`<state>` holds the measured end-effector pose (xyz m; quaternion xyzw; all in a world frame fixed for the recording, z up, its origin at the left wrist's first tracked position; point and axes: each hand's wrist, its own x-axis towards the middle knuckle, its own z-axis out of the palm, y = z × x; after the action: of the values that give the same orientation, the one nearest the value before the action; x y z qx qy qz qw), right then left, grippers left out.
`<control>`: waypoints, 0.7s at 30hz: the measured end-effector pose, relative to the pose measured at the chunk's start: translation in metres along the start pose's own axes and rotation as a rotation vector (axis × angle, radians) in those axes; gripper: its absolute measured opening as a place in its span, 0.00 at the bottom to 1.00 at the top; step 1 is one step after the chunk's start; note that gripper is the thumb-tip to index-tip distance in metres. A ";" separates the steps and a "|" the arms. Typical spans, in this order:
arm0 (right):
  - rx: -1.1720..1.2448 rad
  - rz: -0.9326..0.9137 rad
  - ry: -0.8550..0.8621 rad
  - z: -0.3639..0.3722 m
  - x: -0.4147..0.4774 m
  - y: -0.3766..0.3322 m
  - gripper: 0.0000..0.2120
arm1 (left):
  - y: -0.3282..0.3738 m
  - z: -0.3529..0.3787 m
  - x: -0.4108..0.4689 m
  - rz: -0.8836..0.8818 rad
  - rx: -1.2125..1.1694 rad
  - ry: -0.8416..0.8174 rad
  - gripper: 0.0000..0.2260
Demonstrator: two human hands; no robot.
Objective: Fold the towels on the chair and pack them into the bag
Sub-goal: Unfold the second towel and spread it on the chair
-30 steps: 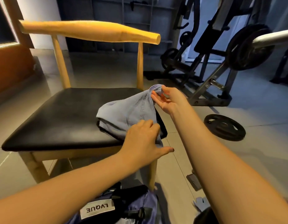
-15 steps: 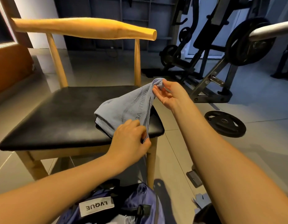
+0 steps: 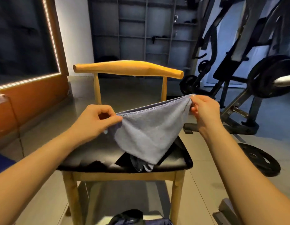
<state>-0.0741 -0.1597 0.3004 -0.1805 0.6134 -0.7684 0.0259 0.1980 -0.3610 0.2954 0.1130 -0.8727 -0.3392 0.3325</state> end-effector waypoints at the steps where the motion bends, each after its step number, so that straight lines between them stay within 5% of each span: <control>1: -0.039 -0.060 0.003 0.004 -0.004 -0.007 0.06 | -0.001 -0.012 0.002 -0.014 0.000 0.002 0.11; 7: -0.167 -0.291 0.043 0.022 -0.009 -0.050 0.05 | -0.005 -0.061 0.012 -0.027 0.025 0.034 0.09; 13: -0.204 -0.522 0.047 0.046 -0.021 -0.101 0.03 | 0.002 -0.094 0.023 0.001 -0.036 0.257 0.03; 21: -0.289 -0.544 -0.063 0.063 -0.048 -0.163 0.05 | 0.036 -0.155 0.042 0.007 -0.021 0.388 0.01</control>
<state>0.0195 -0.1659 0.4550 -0.3636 0.6443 -0.6461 -0.1879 0.2695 -0.4322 0.4257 0.1698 -0.7891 -0.3187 0.4969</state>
